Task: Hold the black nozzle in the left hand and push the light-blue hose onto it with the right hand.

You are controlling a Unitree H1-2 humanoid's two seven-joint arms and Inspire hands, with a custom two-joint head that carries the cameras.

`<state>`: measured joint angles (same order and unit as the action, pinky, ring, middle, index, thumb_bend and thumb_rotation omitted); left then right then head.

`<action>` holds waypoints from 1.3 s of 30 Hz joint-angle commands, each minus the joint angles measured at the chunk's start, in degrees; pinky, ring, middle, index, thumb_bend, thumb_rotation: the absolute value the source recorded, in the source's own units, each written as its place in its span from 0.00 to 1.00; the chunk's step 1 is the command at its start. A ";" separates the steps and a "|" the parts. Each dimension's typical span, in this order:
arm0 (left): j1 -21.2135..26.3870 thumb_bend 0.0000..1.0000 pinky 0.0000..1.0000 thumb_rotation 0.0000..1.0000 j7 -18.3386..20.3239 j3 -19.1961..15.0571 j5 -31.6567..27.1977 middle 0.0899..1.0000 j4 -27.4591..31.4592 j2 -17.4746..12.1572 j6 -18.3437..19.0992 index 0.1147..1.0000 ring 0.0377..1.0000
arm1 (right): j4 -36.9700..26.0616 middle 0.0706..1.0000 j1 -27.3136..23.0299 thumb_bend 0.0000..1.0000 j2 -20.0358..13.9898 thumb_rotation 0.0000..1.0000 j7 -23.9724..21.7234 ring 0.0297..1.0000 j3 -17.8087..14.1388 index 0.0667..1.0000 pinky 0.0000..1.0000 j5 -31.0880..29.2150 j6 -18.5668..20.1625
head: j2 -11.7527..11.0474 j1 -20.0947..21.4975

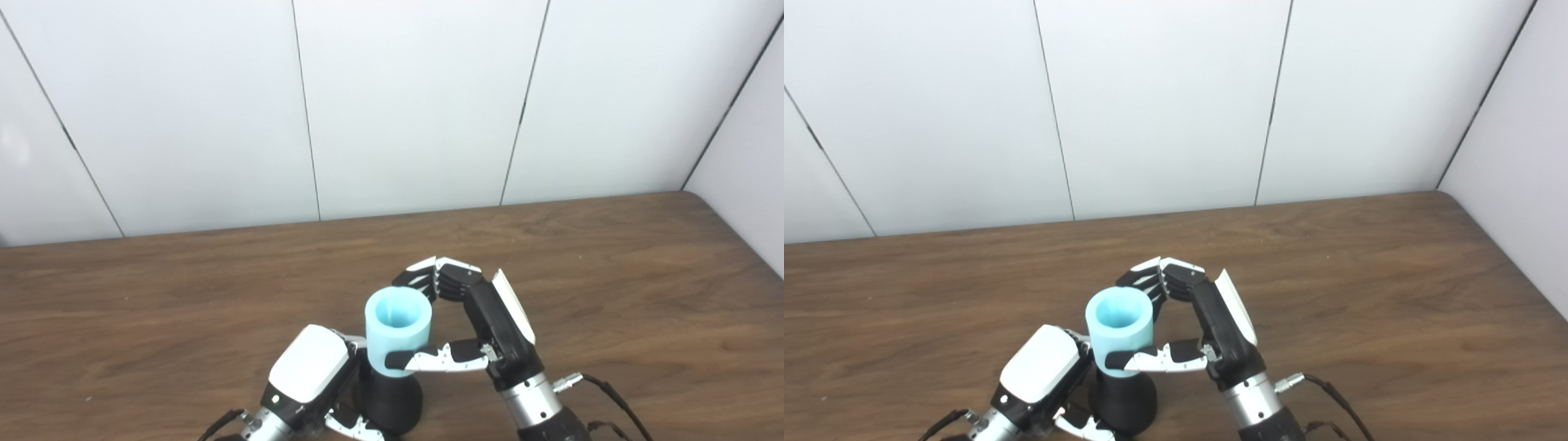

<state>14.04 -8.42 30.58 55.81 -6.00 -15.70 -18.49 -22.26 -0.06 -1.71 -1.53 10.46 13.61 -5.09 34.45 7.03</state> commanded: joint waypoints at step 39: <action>-2.97 0.53 0.14 0.00 0.71 1.73 -0.47 0.42 -3.17 0.96 -0.31 0.41 0.14 | -2.43 0.45 -0.59 0.52 1.08 0.00 1.26 0.40 -1.47 0.47 0.30 1.02 -6.88 | 0.03 0.26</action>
<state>14.06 -8.25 30.59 55.57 -6.01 -15.65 -18.52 -22.12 0.68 -1.20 -0.52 9.33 15.13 -10.48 34.45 7.29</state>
